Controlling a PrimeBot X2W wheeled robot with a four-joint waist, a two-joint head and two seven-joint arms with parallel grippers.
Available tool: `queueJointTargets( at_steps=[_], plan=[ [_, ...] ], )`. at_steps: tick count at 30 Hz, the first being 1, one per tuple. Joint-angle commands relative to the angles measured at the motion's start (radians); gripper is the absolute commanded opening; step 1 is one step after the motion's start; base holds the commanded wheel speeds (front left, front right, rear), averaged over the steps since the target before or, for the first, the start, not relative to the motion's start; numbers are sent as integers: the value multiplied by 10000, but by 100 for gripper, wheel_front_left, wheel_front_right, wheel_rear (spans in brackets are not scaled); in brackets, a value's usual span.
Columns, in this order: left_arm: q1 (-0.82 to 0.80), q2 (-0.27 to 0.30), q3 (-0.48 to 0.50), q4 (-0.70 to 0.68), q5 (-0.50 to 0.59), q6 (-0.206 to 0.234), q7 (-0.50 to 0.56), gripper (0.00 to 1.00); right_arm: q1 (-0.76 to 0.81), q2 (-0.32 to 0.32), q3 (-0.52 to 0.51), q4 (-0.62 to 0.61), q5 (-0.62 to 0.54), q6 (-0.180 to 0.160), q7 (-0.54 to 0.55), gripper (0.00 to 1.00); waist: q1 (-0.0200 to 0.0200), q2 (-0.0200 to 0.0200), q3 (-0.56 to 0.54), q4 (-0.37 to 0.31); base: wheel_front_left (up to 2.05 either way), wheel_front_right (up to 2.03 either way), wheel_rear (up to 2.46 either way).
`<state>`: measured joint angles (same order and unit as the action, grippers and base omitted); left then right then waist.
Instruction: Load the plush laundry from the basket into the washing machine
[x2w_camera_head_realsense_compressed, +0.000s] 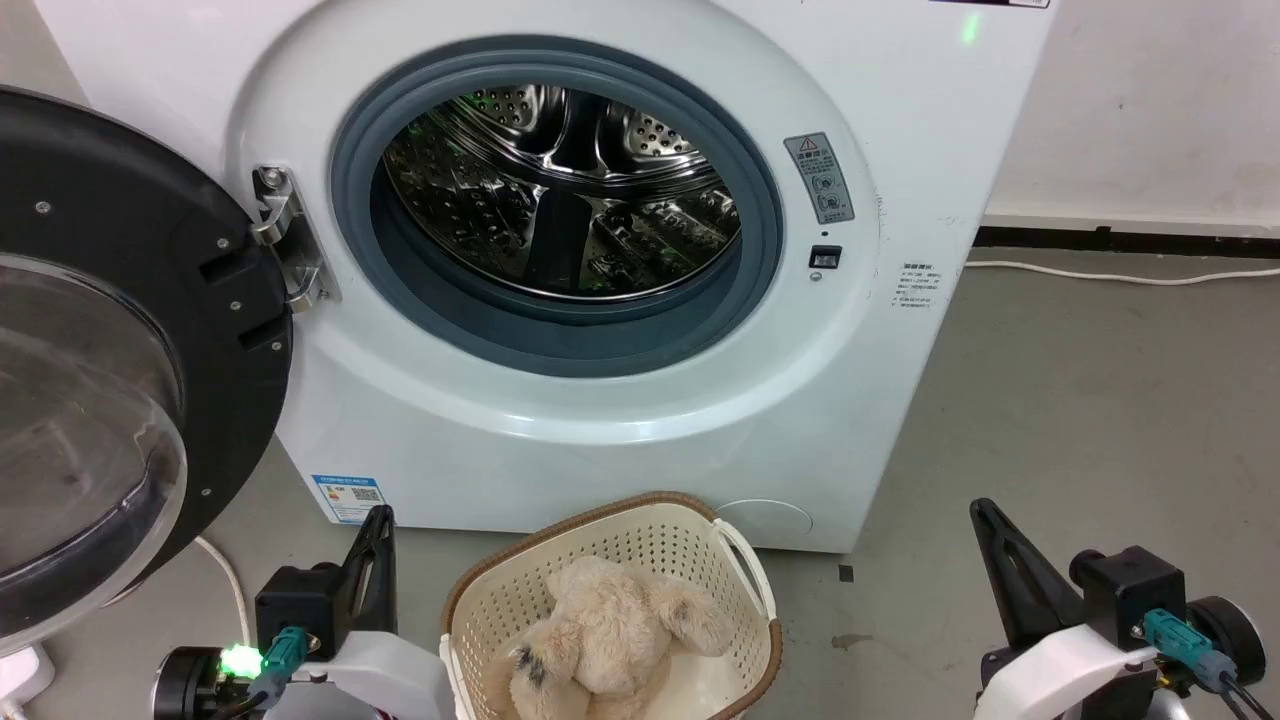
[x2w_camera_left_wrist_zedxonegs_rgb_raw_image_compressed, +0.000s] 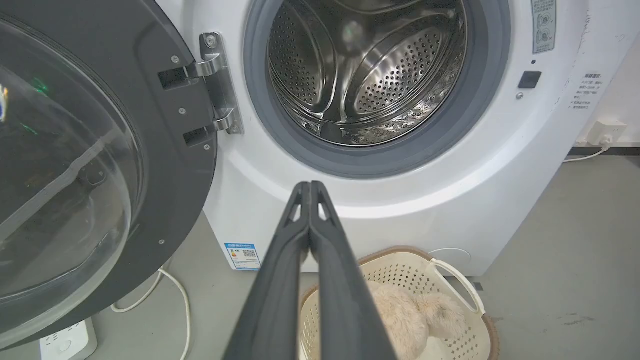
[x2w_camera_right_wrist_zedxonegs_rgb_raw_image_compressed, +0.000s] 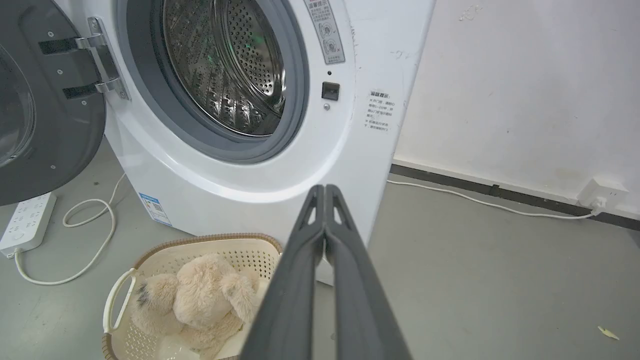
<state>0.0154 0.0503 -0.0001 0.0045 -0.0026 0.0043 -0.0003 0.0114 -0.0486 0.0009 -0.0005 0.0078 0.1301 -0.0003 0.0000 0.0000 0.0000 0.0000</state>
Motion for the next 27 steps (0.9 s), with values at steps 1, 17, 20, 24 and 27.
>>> queueJointTargets(
  at_steps=[1, 17, 20, 24, 27],
  plan=[
    [-154, -1, 1, -45, 26, -43, 3, 0, -114, -16, -9, 5, -78, 6, 3, 0, 0, 0, 0, 0, 0, 0, 0],
    [-154, -1, 1, -45, 26, -43, 3, 0, -114, -16, -9, 5, -78, 6, 3, 0, 0, 0, 0, 0, 0, 0, 0],
    [-154, -1, 1, -45, 26, -43, 3, 0, -114, -16, -9, 5, -78, 6, 3, 0, 0, 0, 0, 0, 0, 0, 0],
    [-154, -1, 1, -45, 26, -43, 3, 0, -114, -16, -9, 5, -78, 6, 3, 0, 0, 0, 0, 0, 0, 0, 0],
    [-154, -1, 1, -45, 26, -43, 3, 0, -114, -16, -9, 5, -78, 6, 3, 0, 0, 0, 0, 0, 0, 0, 0]
  ],
)
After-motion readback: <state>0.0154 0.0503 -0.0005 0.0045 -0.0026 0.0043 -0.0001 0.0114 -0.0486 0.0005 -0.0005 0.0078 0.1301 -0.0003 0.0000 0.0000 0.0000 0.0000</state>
